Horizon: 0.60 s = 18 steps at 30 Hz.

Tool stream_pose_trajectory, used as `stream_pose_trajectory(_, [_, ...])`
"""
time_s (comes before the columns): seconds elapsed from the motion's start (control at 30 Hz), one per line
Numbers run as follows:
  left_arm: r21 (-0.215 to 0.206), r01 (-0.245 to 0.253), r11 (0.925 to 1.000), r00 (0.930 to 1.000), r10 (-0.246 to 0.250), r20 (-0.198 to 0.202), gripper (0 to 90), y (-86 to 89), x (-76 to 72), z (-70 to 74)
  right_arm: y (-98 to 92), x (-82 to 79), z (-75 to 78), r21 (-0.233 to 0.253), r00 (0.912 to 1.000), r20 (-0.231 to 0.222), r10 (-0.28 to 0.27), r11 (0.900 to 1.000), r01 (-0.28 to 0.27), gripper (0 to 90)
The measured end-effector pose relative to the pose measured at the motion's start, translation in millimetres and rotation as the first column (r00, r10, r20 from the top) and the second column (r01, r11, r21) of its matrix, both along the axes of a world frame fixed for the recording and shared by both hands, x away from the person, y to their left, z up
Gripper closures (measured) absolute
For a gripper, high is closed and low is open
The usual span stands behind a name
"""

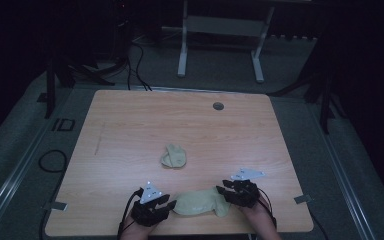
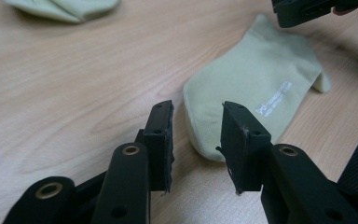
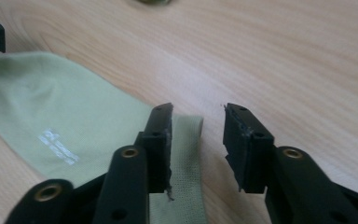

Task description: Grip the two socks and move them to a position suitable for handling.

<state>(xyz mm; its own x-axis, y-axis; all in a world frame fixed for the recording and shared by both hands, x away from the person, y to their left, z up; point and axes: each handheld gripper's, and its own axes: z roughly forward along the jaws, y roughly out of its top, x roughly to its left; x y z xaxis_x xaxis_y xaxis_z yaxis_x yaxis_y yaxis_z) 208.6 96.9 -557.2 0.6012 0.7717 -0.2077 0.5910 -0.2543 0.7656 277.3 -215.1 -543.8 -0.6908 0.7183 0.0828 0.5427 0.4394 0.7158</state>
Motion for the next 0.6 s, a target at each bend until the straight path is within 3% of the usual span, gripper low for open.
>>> stream_pose_trajectory(0.13, [-0.001,-0.006,1.0,0.9993,0.006,0.037,51.8,7.6,-5.0,1.1,-2.0,0.0,10.8,0.02,0.9999,0.017,-0.001,1.0,0.0,57.4])
stream_pose_trajectory(0.2, [0.004,-0.007,1.0,0.9986,0.007,0.052,50.9,12.4,-6.3,0.2,1.2,0.9,15.1,0.013,0.9995,0.028,0.011,1.0,-0.011,54.7])
stream_pose_trajectory(0.23, [-0.012,-0.003,0.9999,0.9984,0.004,0.057,48.8,15.5,-6.5,-0.4,3.8,1.8,16.9,0.014,0.9993,0.035,0.016,1.0,-0.016,54.6])
stream_pose_trajectory(0.43, [-0.056,-0.011,0.9984,0.996,0.016,0.088,39.3,34.6,-5.3,-3.2,32.1,10.4,25.8,-0.015,0.9945,0.064,0.083,0.996,-0.083,48.7])
stream_pose_trajectory(0.57, [-0.028,-0.035,0.999,0.9931,0.038,0.111,30.2,40.0,-4.5,-4.6,55.6,21.4,31.8,-0.018,0.9891,0.086,0.119,0.993,-0.118,44.6])
stream_pose_trajectory(0.6, [-0.036,-0.041,0.9985,0.9926,0.045,0.113,26.6,40.1,-5.0,-5.2,61.9,24.7,33.3,-0.017,0.9874,0.09,0.13,0.991,-0.129,43.7])
